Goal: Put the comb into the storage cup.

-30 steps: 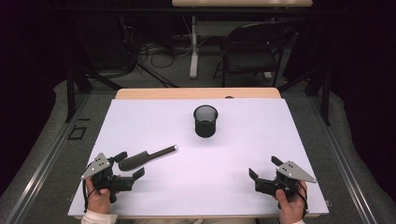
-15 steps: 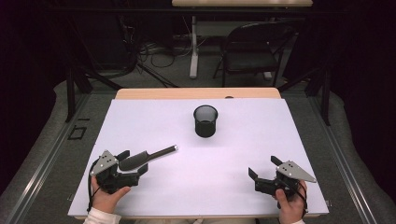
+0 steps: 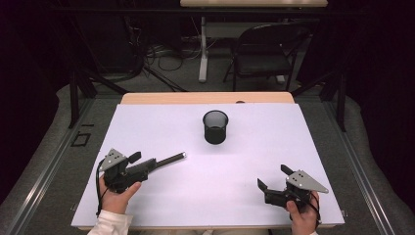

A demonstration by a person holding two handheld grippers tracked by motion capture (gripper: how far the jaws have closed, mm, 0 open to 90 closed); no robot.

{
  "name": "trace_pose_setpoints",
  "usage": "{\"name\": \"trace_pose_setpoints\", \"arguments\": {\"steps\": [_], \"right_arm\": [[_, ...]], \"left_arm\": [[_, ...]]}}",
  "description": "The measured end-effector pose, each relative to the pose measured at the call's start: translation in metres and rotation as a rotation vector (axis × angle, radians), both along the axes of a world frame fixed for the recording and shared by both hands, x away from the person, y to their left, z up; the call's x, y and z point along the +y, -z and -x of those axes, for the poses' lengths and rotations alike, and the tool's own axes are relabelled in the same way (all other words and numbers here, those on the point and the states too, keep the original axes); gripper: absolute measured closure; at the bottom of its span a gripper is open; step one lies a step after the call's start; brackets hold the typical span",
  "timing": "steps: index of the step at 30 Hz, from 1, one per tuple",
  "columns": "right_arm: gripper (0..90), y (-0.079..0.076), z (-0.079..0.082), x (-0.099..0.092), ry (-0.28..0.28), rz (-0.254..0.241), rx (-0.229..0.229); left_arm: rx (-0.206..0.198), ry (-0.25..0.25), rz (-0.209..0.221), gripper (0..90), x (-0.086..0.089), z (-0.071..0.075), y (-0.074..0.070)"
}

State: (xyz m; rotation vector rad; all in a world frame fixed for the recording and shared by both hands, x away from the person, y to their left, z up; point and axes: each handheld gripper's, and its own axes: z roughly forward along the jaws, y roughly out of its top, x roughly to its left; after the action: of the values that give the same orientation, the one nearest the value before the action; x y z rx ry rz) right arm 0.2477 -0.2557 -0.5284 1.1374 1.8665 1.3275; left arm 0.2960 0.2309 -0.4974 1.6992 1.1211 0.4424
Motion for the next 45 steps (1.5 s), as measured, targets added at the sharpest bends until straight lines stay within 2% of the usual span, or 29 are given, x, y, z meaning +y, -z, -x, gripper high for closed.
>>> {"name": "trace_pose_setpoints", "arguments": {"steps": [1, 2, 3, 9, 13, 20, 22, 28, 29, 32, 38, 45], "right_arm": [[5.0, 0.0, 0.0, 0.0, -0.001, 0.001, 0.001], [5.0, 0.0, 0.0, 0.0, -0.001, 0.001, 0.001], [5.0, 0.0, 0.0, 0.0, -0.004, 0.0, 0.003], [5.1, 0.0, 0.0, 0.001, -0.011, -0.003, 0.002], [5.3, 0.0, 0.0, 0.002, -0.012, 0.0, 0.0], [5.5, 0.0, 0.0, 0.002, -0.013, -0.002, 0.005], [5.7, 0.001, -0.001, 0.001, -0.012, -0.001, 0.008], [5.7, 0.001, -0.001, 0.001, -0.013, 0.003, 0.012], [5.7, 0.001, -0.001, 0.001, -0.013, 0.004, 0.013], [5.8, 0.001, -0.002, 0.001, -0.013, 0.004, 0.014], [5.8, 0.001, -0.002, 0.001, -0.016, 0.005, 0.019], [5.9, 0.002, -0.003, 0.001, -0.02, 0.011, 0.024]], "left_arm": [[0.017, -0.011, -0.004, 35.2, -0.001, -0.004, -0.002], [0.017, -0.011, -0.004, 37.2, -0.001, -0.004, -0.002], [0.032, -0.028, -0.02, 38.3, -0.003, -0.009, -0.005], [0.076, -0.028, -0.028, 45.2, -0.008, -0.019, -0.011], [0.092, -0.03, -0.036, 47.3, -0.015, -0.027, -0.015], [0.096, -0.032, -0.03, 49.9, -0.022, -0.036, -0.02], [0.112, -0.03, -0.03, 52.4, -0.024, -0.041, -0.021], [0.17, -0.03, -0.05, 55.9, -0.032, -0.056, -0.018], [0.17, -0.03, -0.05, 56.0, -0.032, -0.056, -0.018], [0.208, -0.045, -0.065, 58.4, -0.038, -0.064, -0.016], [0.247, -0.055, -0.064, 62.9, -0.044, -0.073, -0.012], [0.282, -0.072, -0.084, 73.2, -0.055, -0.084, -0.007]]}}
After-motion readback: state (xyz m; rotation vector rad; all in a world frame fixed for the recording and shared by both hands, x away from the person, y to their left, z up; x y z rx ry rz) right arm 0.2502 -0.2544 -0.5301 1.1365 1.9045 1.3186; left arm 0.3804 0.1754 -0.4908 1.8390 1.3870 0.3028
